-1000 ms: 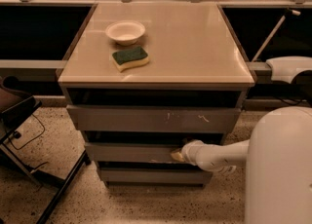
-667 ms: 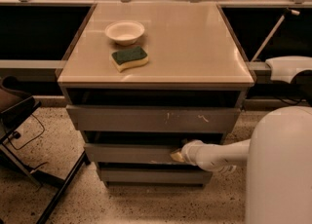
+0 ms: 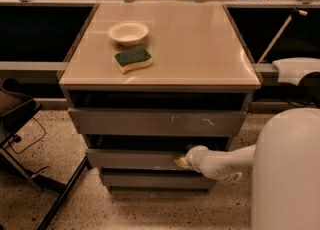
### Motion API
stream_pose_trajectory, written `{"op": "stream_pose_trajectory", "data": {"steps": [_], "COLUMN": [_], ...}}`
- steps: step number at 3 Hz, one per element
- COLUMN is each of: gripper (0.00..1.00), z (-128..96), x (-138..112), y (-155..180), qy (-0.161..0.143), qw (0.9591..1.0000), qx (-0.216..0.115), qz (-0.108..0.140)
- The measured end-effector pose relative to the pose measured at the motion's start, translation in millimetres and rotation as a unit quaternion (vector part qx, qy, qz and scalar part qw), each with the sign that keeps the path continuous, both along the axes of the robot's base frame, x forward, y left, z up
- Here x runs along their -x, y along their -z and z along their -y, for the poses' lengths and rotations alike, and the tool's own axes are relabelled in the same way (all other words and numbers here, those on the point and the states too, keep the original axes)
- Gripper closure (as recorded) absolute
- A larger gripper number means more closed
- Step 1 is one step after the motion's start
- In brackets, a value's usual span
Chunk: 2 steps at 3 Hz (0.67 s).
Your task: Open middle drawer
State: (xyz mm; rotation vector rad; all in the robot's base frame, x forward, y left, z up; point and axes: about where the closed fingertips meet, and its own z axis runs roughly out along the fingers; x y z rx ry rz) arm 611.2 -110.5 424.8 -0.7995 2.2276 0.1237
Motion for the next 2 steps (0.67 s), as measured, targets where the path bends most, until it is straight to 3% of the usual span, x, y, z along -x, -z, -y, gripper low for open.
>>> {"op": "stream_pose_trajectory", "data": {"steps": [2], "gripper": [1.00], "z": [0.2], "x": [8.4], "y": [0.0], "qy": [0.005], "qw": [1.0000], "qx": [0.001], "qz": [0.002]}}
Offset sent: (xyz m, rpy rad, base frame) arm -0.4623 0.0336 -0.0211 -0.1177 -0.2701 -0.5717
